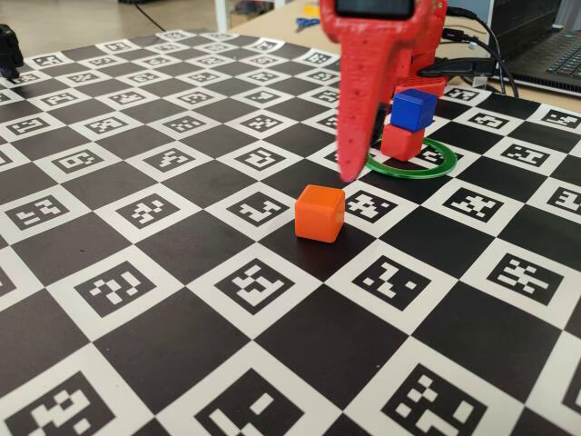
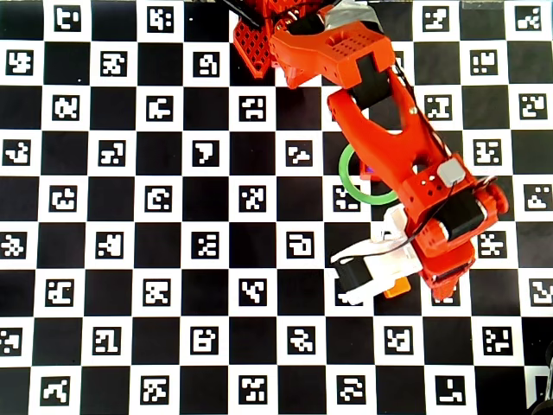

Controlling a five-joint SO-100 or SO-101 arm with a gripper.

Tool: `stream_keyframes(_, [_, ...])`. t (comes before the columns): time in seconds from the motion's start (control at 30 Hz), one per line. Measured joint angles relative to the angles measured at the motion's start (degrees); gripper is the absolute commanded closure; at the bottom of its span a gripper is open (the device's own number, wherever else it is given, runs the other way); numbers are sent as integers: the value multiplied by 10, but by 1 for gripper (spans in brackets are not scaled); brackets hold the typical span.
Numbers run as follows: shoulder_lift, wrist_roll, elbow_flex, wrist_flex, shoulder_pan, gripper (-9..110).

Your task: Grab the red cube then put it in the green circle then put the blue cube on top and finally the orange cube on top

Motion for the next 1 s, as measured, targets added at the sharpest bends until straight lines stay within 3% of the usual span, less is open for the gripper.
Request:
stream_keyframes(0.5, [-30, -18, 86, -96, 25, 67])
stream_keyframes(1.0, [-30, -17, 95, -112, 29, 69])
